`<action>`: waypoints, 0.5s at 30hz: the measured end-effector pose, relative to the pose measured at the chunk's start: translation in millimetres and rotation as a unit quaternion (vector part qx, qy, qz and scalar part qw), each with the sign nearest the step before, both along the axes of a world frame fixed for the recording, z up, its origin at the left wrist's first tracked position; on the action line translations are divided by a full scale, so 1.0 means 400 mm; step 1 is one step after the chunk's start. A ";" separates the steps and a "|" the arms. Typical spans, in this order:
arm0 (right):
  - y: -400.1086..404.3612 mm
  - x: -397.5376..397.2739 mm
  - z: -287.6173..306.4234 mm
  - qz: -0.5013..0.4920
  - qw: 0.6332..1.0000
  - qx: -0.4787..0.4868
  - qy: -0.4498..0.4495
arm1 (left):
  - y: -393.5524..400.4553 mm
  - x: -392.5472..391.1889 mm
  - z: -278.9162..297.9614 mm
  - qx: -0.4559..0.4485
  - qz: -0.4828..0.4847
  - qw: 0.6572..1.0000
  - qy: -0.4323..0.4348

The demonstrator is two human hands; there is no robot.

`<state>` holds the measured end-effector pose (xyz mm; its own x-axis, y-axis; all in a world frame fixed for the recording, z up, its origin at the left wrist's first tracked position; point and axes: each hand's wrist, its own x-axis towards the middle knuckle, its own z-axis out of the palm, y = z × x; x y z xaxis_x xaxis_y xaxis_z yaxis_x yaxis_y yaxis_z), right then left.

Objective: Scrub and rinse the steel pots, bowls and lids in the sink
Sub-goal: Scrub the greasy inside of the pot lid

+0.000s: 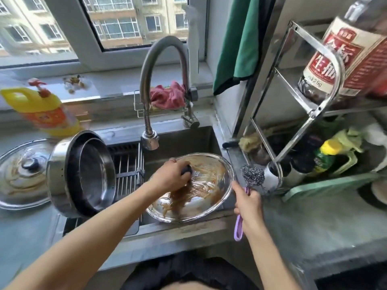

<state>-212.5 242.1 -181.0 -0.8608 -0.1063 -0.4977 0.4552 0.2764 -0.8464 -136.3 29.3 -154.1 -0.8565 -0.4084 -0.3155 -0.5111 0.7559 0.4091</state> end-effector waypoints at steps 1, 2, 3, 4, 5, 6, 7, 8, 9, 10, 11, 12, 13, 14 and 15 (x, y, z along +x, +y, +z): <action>-0.006 -0.002 -0.003 0.006 1.000 -0.004 -0.006 | -0.003 -0.003 -0.007 -0.001 0.007 1.000 0.014; -0.013 -0.006 -0.011 0.011 1.000 -0.011 -0.015 | -0.006 -0.007 -0.014 -0.005 0.014 1.000 0.027; -0.020 -0.008 -0.021 0.009 0.999 -0.027 -0.028 | -0.011 -0.010 -0.027 -0.010 0.021 0.999 0.037; -0.028 -0.008 -0.027 0.001 0.998 -0.050 -0.045 | -0.013 -0.008 -0.037 -0.015 0.030 0.998 0.045; -0.035 -0.009 -0.035 -0.011 0.995 -0.074 -0.060 | -0.016 -0.007 -0.049 -0.011 0.043 0.998 0.052; -0.045 -0.009 -0.040 -0.023 0.993 -0.091 -0.070 | -0.021 -0.006 -0.060 0.001 0.058 0.996 0.064; -0.057 -0.011 -0.048 -0.031 0.992 -0.098 -0.075 | -0.028 -0.004 -0.070 0.017 0.074 0.994 0.074; -0.069 -0.012 -0.053 -0.041 0.991 -0.101 -0.078 | -0.035 0.003 -0.080 0.034 0.092 0.991 0.086; -0.077 -0.014 -0.056 -0.053 0.990 -0.102 -0.079 | -0.040 0.013 -0.088 0.049 0.121 0.987 0.097; -0.089 -0.017 -0.062 -0.066 0.989 -0.103 -0.085 | -0.047 0.027 -0.093 0.059 0.160 0.979 0.114; -0.100 -0.020 -0.070 -0.078 0.987 -0.103 -0.095 | -0.056 0.045 -0.106 0.066 0.210 0.967 0.128; -0.108 -0.023 -0.078 -0.089 0.985 -0.103 -0.105 | -0.061 0.066 -0.114 0.069 0.264 0.952 0.138; -0.117 -0.021 -0.088 -0.095 0.983 -0.104 -0.116 | -0.069 0.097 -0.134 0.081 0.326 0.932 0.139; -0.117 -0.026 -0.089 -0.104 0.981 -0.110 -0.119 | -0.065 0.116 -0.140 0.108 0.377 0.909 0.141; -0.121 -0.022 -0.095 -0.108 0.980 -0.113 -0.125 | -0.062 0.144 -0.150 0.161 0.436 0.874 0.140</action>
